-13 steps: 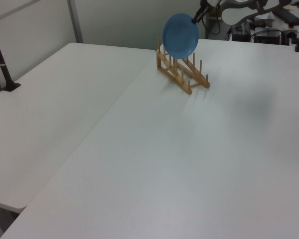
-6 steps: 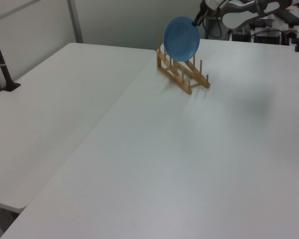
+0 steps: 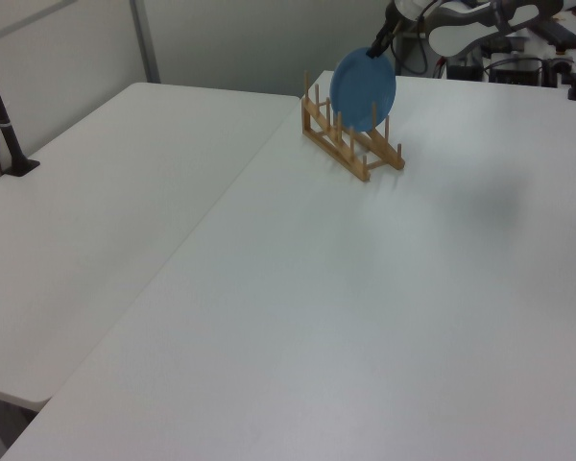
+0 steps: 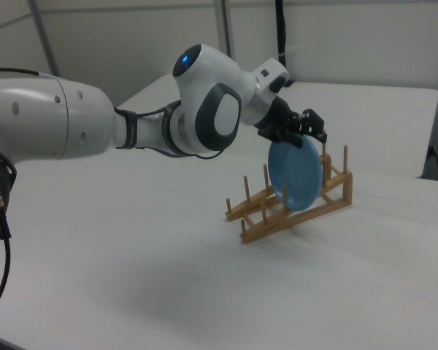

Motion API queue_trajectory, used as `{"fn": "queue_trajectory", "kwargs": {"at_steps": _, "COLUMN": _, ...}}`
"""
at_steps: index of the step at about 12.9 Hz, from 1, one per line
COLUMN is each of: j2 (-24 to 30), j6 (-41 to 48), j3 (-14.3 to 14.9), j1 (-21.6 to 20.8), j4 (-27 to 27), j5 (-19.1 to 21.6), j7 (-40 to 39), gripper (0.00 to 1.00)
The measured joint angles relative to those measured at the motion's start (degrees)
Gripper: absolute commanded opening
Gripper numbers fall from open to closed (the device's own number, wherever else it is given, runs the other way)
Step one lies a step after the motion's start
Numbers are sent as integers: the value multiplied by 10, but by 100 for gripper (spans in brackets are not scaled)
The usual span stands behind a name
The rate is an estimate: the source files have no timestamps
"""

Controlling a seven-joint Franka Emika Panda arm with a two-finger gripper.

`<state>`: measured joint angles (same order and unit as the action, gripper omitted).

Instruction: Place plate in plate rack

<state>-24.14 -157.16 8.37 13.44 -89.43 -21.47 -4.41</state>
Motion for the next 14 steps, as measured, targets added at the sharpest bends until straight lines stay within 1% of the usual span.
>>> {"fn": "queue_trajectory", "kwargs": {"at_steps": 1, "j2": 1, "j6": 0, "j3": 0, "j1": 0, "j4": 1, "j5": 0, "j7": 13, "gripper": 95}}
{"fn": "queue_trajectory", "kwargs": {"at_steps": 2, "j2": 1, "j6": 0, "j3": -1, "j1": -1, "j4": 2, "j5": 0, "j7": 26, "gripper": 100}}
{"fn": "queue_trajectory", "kwargs": {"at_steps": 5, "j2": 9, "j6": 0, "j3": -5, "j1": -6, "j4": 3, "j5": 0, "j7": 65, "gripper": 100}}
{"fn": "queue_trajectory", "kwargs": {"at_steps": 7, "j2": 17, "j6": 18, "j3": -7, "j1": -20, "j4": 3, "j5": 0, "j7": 96, "gripper": 100}}
{"fn": "queue_trajectory", "kwargs": {"at_steps": 9, "j2": 33, "j6": 83, "j3": -8, "j1": -49, "j4": 5, "j5": 6, "j7": 149, "gripper": 100}}
{"fn": "queue_trajectory", "kwargs": {"at_steps": 10, "j2": 41, "j6": 111, "j3": -9, "j1": -61, "j4": 6, "j5": 16, "j7": 166, "gripper": 100}}
{"fn": "queue_trajectory", "kwargs": {"at_steps": 11, "j2": 55, "j6": 167, "j3": -10, "j1": -84, "j4": 7, "j5": 40, "j7": 179, "gripper": 100}}
{"fn": "queue_trajectory", "kwargs": {"at_steps": 14, "j2": 80, "j6": 300, "j3": -10, "j1": -123, "j4": 10, "j5": 97, "j7": 186, "gripper": 100}}
